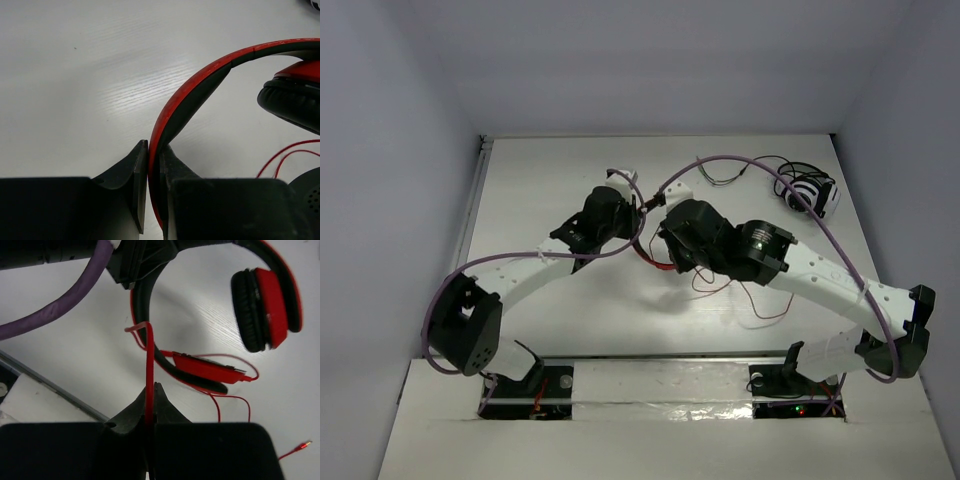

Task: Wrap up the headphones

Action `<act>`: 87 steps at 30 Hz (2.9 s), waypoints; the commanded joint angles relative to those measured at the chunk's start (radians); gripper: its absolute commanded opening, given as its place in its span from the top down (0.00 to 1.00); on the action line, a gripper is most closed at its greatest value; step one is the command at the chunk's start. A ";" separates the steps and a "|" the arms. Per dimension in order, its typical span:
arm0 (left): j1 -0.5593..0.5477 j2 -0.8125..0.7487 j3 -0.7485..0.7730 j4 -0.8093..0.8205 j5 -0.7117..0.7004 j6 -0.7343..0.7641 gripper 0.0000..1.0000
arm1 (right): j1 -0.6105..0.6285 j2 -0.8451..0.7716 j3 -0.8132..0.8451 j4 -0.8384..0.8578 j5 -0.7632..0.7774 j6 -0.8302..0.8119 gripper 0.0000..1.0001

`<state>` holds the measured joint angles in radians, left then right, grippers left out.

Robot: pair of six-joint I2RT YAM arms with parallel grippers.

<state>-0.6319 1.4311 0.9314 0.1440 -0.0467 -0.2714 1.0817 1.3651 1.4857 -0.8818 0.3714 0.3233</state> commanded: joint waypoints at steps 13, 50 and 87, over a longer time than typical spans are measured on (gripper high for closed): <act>-0.009 -0.138 0.027 -0.016 0.211 -0.009 1.00 | -0.071 -0.064 -0.064 0.013 0.339 -0.072 1.00; -0.038 -0.290 0.167 -0.150 0.670 0.060 1.00 | -0.238 -0.118 -0.166 0.299 0.136 -0.122 0.90; -0.002 -0.290 0.587 -0.371 0.220 -0.072 1.00 | -0.327 -0.221 -0.794 1.305 -0.393 0.082 0.47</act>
<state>-0.6395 1.1439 1.4380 -0.2886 0.1837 -0.2871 0.7647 1.1252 0.7124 0.2665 0.0269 0.3935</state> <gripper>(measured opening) 0.077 0.526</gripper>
